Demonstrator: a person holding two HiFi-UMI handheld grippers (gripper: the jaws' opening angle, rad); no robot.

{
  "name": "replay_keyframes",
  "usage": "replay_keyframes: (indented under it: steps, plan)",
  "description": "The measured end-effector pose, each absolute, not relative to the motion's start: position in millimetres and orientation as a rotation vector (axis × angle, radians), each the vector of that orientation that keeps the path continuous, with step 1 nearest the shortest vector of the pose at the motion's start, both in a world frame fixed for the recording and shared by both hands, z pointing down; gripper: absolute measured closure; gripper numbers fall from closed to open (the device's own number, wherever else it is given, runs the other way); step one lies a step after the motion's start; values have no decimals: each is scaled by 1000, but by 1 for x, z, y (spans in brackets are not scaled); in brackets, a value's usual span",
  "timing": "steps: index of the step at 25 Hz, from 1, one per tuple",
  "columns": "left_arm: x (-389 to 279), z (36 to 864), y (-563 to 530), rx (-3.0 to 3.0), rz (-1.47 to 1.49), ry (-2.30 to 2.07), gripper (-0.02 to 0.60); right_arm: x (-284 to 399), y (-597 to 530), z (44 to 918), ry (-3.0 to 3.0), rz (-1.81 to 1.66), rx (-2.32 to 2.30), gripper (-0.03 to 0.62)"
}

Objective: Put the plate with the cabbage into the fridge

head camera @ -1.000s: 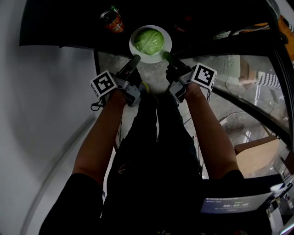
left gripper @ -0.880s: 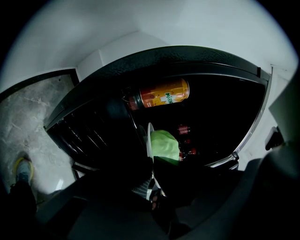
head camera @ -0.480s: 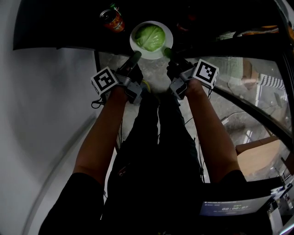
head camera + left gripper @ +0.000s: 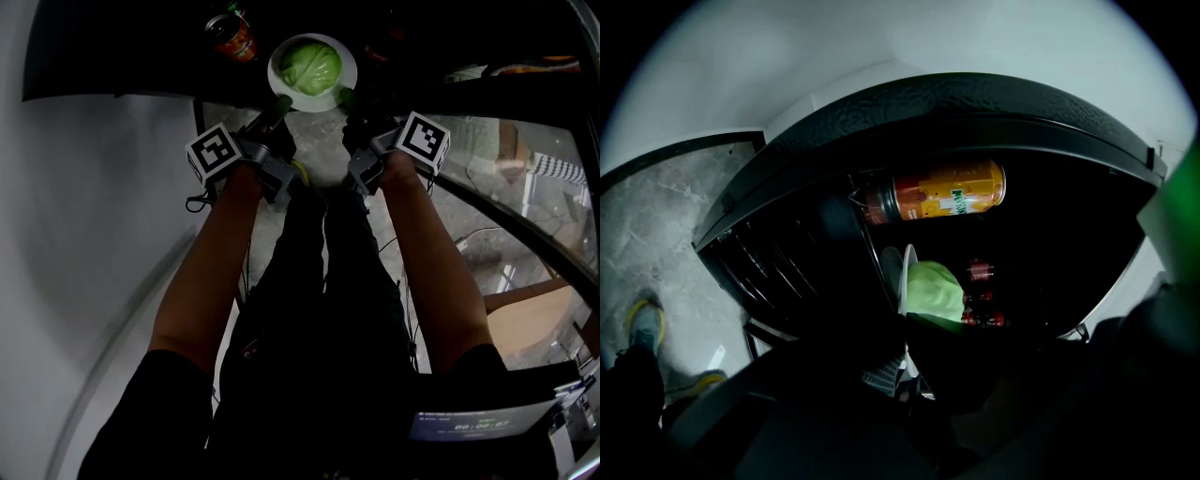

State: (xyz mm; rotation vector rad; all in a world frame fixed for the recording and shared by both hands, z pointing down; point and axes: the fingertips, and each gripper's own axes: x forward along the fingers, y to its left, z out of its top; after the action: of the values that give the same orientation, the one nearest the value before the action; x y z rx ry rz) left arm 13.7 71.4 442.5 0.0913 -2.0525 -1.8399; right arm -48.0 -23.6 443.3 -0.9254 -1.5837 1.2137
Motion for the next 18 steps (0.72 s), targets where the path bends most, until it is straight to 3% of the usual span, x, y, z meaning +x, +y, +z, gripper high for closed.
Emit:
replay_keyframes:
  steps: [18]
  plan:
    - [17,440,80,21,-1856,-2088,571,-51,-29,442,-1697,1137,-934,576]
